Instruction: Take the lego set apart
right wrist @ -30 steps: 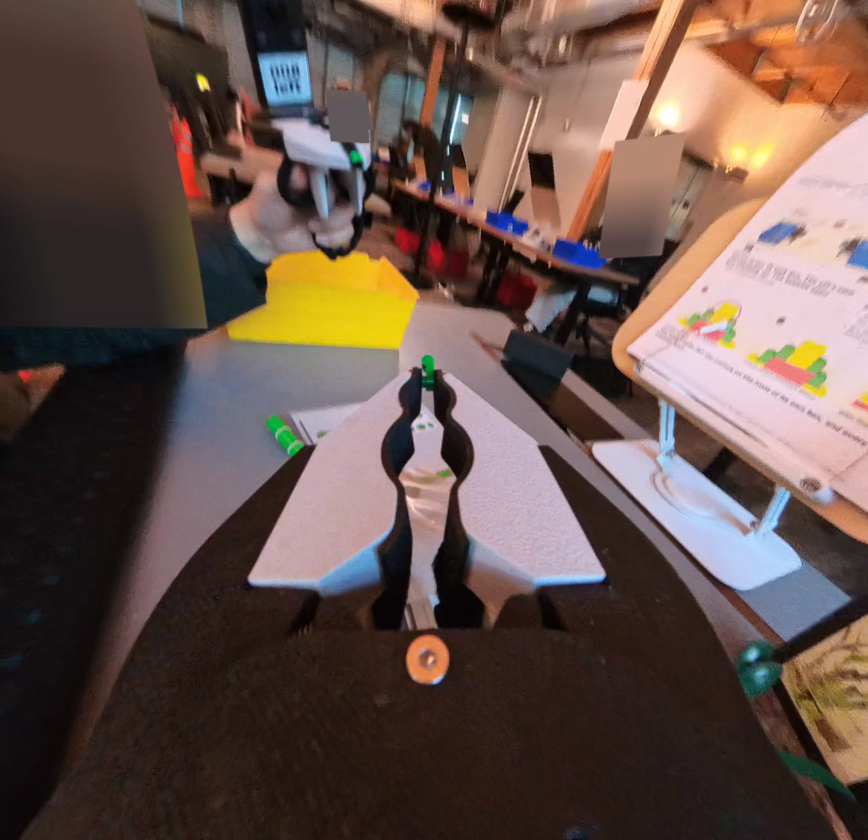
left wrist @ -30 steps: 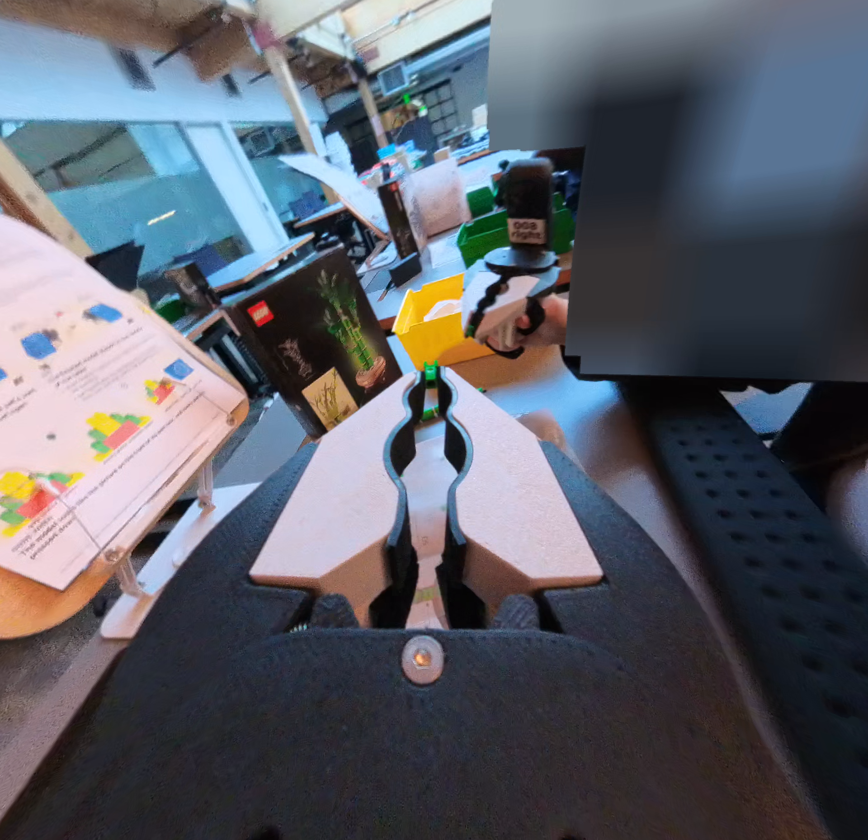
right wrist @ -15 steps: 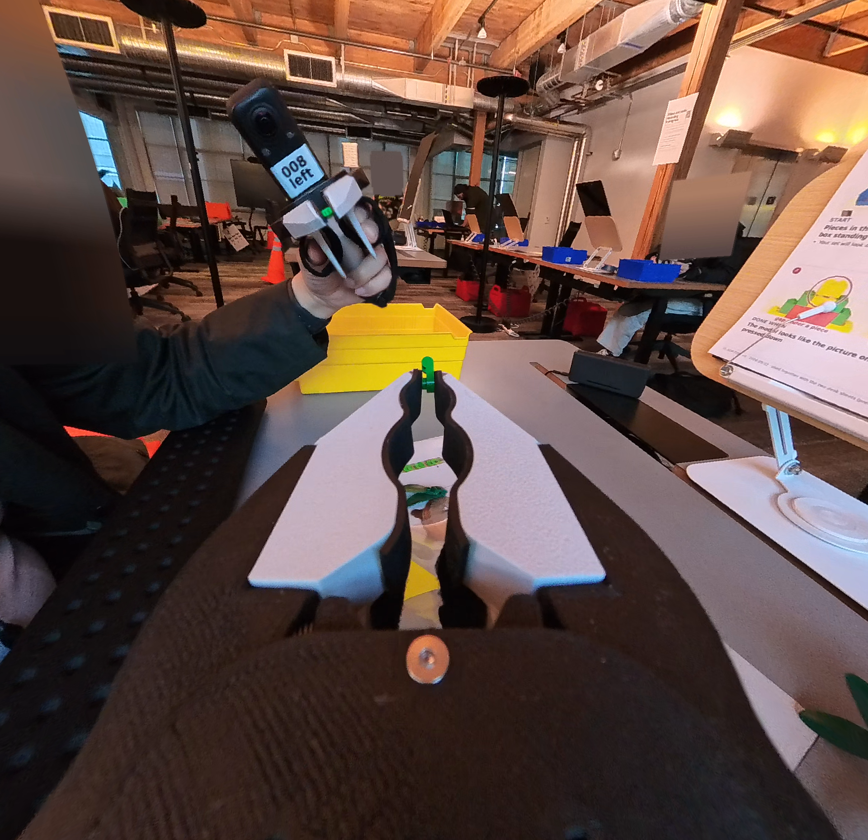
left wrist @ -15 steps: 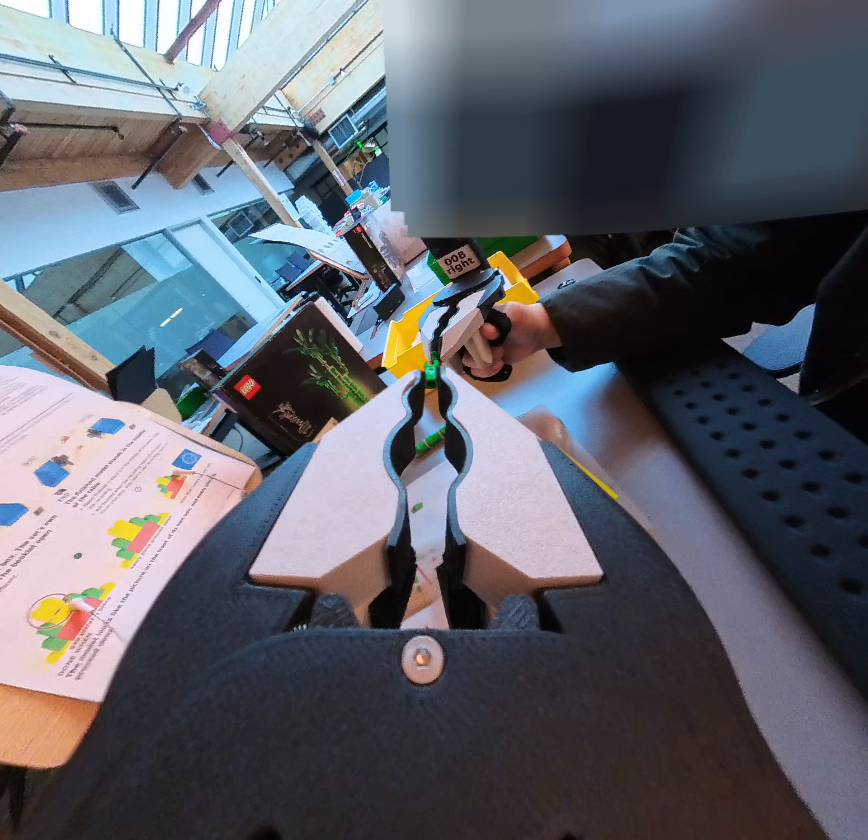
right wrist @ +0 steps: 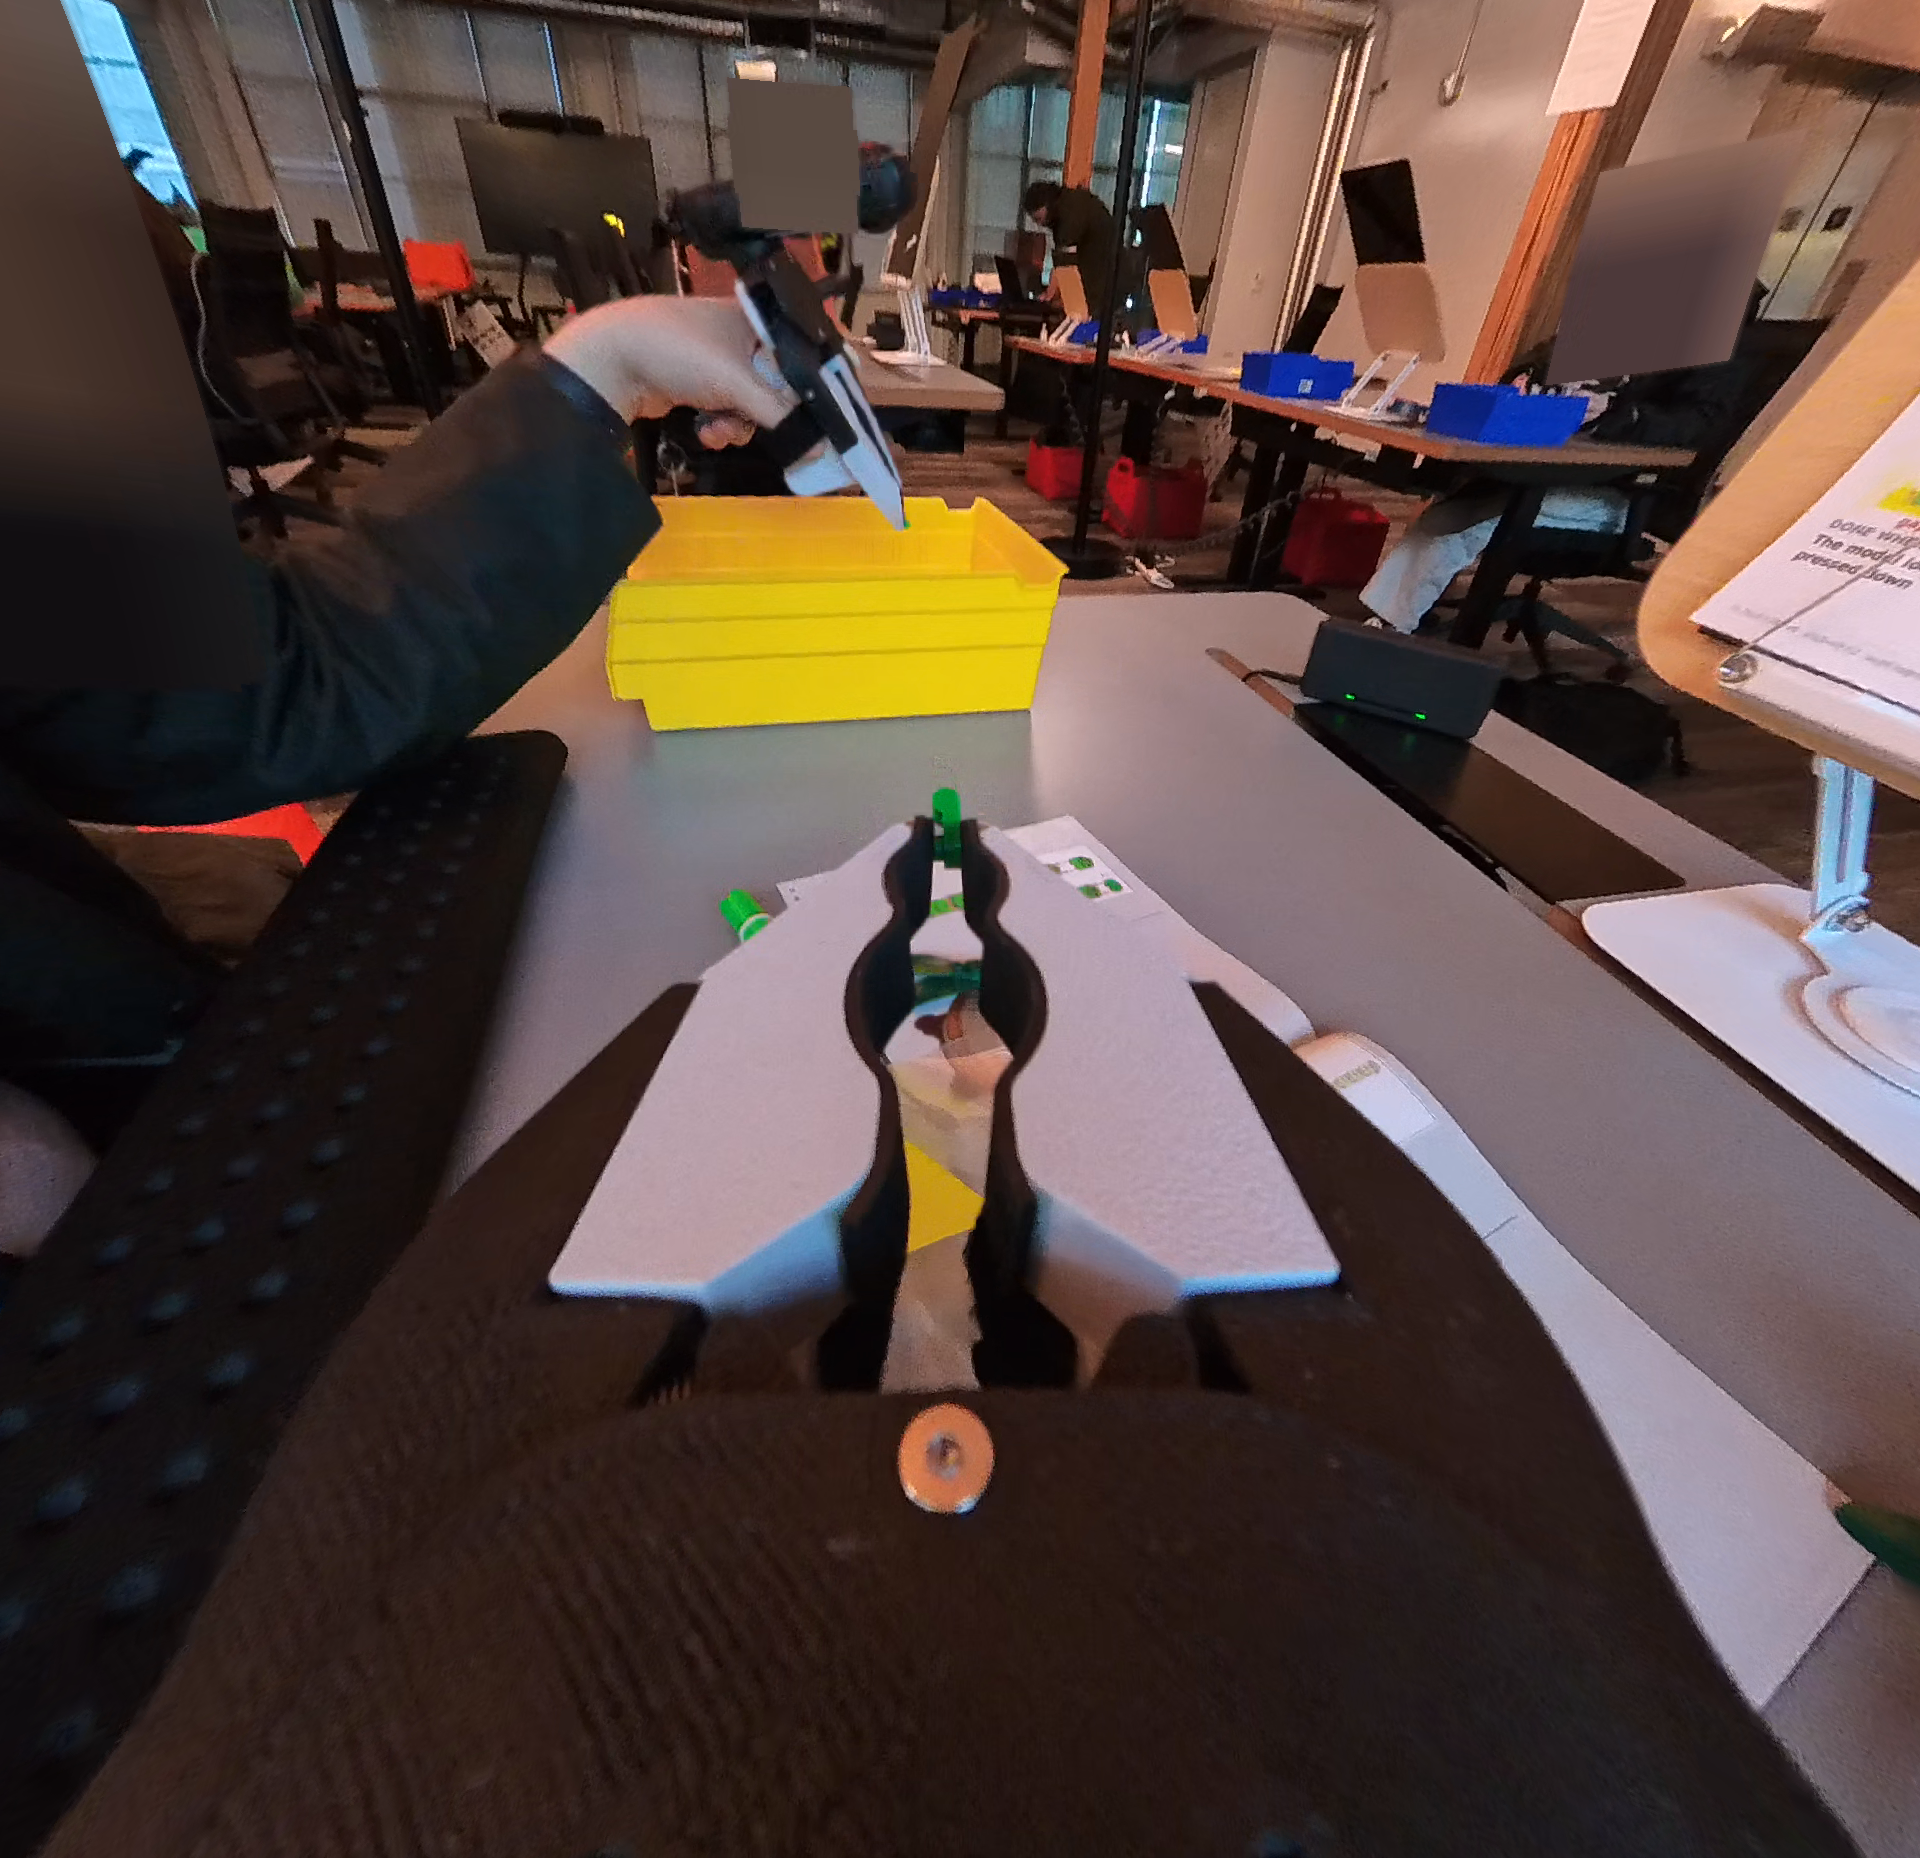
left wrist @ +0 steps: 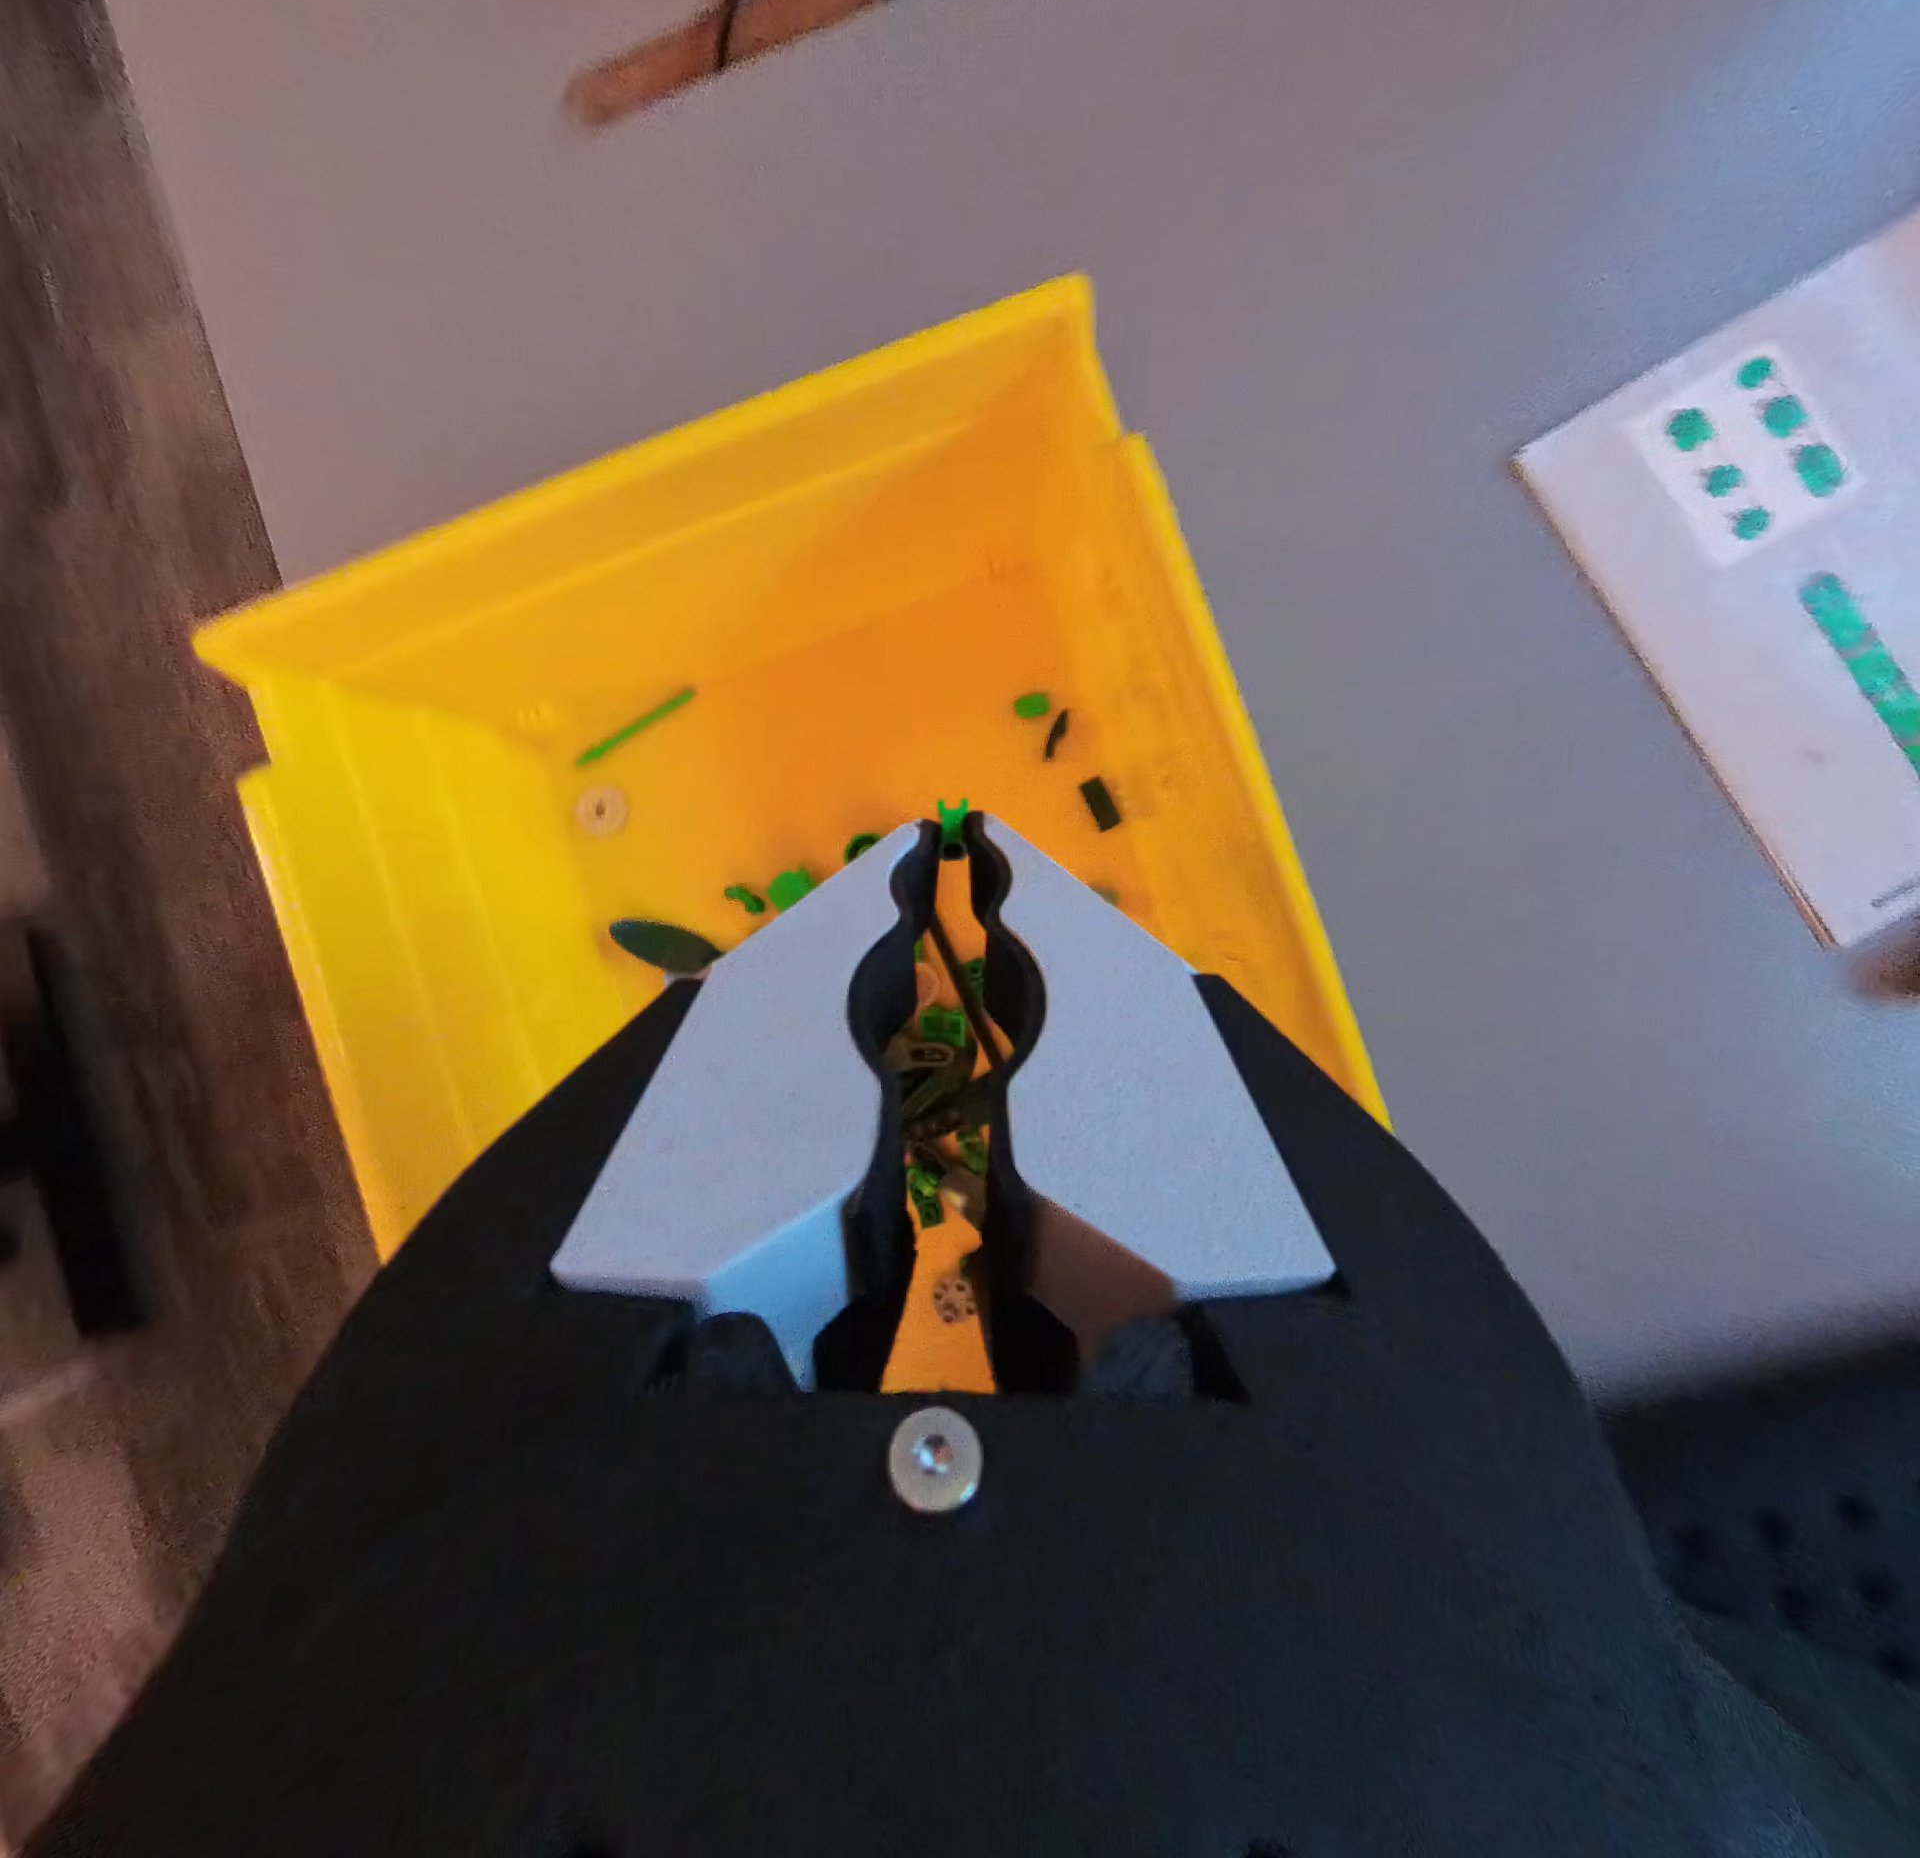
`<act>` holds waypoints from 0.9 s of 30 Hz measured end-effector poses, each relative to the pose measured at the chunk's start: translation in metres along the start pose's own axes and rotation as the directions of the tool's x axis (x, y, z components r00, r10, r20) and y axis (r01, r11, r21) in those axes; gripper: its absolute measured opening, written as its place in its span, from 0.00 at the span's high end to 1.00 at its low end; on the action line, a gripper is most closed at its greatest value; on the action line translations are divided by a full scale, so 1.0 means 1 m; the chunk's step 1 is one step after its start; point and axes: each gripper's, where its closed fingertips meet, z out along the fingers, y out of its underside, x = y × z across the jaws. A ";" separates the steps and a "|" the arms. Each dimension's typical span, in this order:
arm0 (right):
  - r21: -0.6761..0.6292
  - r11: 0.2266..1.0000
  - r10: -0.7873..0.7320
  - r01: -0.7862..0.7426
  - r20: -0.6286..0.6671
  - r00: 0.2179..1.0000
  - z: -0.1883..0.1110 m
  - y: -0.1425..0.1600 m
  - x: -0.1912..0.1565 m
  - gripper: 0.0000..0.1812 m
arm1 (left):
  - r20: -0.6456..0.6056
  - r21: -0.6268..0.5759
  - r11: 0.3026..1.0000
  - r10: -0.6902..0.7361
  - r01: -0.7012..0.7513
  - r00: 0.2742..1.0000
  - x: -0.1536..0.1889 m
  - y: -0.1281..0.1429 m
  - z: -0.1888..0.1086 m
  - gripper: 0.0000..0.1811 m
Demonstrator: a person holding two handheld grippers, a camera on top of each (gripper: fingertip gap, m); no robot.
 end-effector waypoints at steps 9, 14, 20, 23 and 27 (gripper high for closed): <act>-0.029 0.998 -0.048 0.047 -0.029 0.998 0.004 0.004 0.001 0.98 | -0.214 0.095 0.982 -0.139 0.162 0.967 0.028 -0.040 0.004 0.71; -0.001 0.967 -0.254 0.255 -0.082 0.964 0.007 -0.011 -0.014 0.98 | -0.578 0.528 0.849 0.360 0.000 0.732 0.185 -0.131 -0.078 0.78; 0.021 0.995 -0.093 0.093 0.031 0.995 0.014 -0.006 -0.023 0.98 | -0.470 0.688 0.615 0.782 -0.386 0.409 0.373 -0.099 -0.073 0.85; 0.051 0.998 -0.039 0.036 0.064 0.997 0.012 -0.010 -0.026 0.98 | -0.480 0.678 0.606 0.794 -0.416 0.374 0.406 -0.087 -0.059 0.86; 0.063 0.997 0.034 -0.041 0.110 0.993 0.011 -0.013 -0.028 0.98 | -0.490 0.738 0.598 0.793 -0.312 0.361 0.420 -0.094 -0.065 0.88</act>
